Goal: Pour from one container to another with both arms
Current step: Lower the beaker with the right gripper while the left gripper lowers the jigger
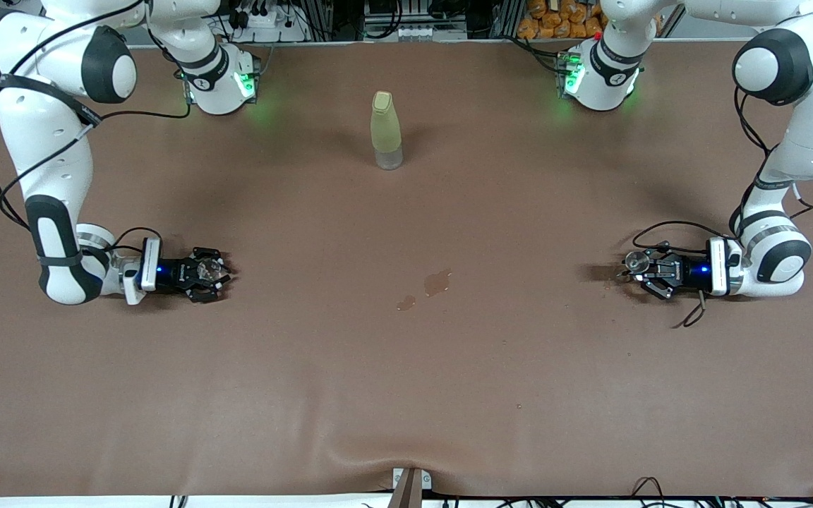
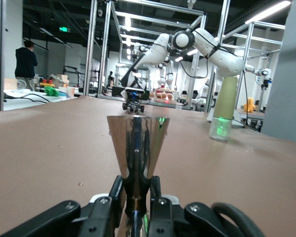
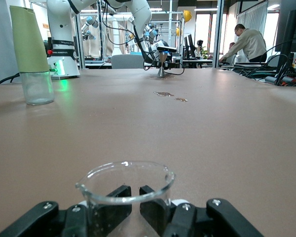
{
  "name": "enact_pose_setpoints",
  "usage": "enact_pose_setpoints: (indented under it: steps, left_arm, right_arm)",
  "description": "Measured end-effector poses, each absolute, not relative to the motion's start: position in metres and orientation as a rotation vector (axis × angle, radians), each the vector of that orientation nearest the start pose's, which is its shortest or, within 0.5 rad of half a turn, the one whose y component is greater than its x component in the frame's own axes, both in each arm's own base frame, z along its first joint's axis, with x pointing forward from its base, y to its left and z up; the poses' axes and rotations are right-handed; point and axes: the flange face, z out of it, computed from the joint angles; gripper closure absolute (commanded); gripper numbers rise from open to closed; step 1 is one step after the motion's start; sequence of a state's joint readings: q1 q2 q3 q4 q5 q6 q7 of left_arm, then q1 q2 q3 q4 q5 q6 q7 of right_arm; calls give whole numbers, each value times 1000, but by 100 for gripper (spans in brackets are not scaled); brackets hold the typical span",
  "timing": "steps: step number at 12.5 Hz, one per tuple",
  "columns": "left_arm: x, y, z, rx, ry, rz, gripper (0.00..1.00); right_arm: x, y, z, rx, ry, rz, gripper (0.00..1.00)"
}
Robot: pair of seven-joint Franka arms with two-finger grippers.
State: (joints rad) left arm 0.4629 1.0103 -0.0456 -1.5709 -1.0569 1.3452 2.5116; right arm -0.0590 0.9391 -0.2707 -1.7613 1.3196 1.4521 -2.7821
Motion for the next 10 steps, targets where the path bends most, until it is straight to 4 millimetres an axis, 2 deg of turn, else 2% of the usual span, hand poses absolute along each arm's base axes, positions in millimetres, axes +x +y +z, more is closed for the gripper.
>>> enact_pose_setpoints:
  steps: [3, 6, 8, 9, 10]
  left_arm:
    - [564, 135, 70, 1213, -1201, 1015, 47]
    - [564, 136, 70, 1214, -1201, 1015, 27]
    - [564, 137, 70, 1216, -1203, 1016, 26]
    - [565, 137, 71, 1216, -1204, 1016, 26]
    - [567, 139, 72, 1222, -1202, 1012, 24]
  right_arm:
    - [551, -70, 52, -1306, -1419, -1074, 28]
    - [552, -72, 51, -1318, -1426, -1072, 24]
    - [553, -76, 50, -1340, -1438, -1068, 22]
    - [553, -82, 51, -1354, -1443, -1063, 14]
    - [553, -90, 52, -1370, -1447, -1055, 12]
